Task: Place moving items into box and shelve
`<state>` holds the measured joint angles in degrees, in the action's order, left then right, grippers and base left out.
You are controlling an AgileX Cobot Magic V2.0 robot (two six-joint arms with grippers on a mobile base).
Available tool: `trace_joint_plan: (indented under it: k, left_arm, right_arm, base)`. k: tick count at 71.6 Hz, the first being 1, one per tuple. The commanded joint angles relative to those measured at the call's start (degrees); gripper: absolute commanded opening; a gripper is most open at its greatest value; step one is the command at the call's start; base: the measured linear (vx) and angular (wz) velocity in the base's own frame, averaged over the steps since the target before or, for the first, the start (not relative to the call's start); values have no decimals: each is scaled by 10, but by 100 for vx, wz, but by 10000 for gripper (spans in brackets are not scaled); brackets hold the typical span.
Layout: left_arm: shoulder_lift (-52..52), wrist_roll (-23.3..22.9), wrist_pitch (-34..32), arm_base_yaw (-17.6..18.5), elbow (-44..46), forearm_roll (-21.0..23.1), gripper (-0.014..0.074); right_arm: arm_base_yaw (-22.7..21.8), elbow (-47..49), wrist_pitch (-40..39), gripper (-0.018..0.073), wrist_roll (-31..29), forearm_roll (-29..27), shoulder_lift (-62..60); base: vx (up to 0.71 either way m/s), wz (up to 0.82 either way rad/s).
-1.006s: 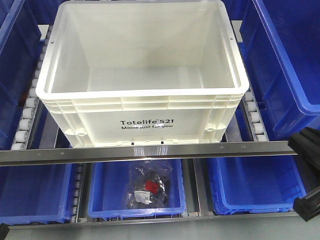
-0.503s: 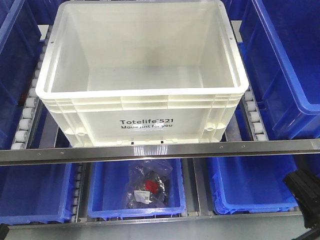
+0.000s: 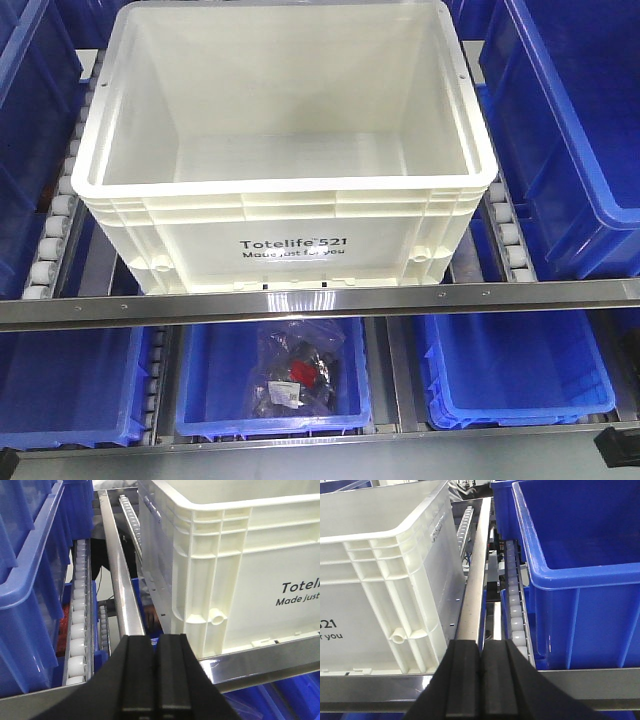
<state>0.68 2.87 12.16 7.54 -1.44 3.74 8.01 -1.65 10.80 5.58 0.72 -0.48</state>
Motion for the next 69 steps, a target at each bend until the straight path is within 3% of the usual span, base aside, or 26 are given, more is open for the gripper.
trace_joint_plan:
  k: [1, 69]
  left_arm:
    - [10, -5, -48, 2, -14, 0, -27]
    - [10, -5, -48, 2, -14, 0, -27]
  right_arm:
    - [-3, -3, -44, -15, 1, 1, -6]
    - [-3, -3, -37, -15, 3, -1, -6]
  base:
    - [0, 0]
    - [0, 0]
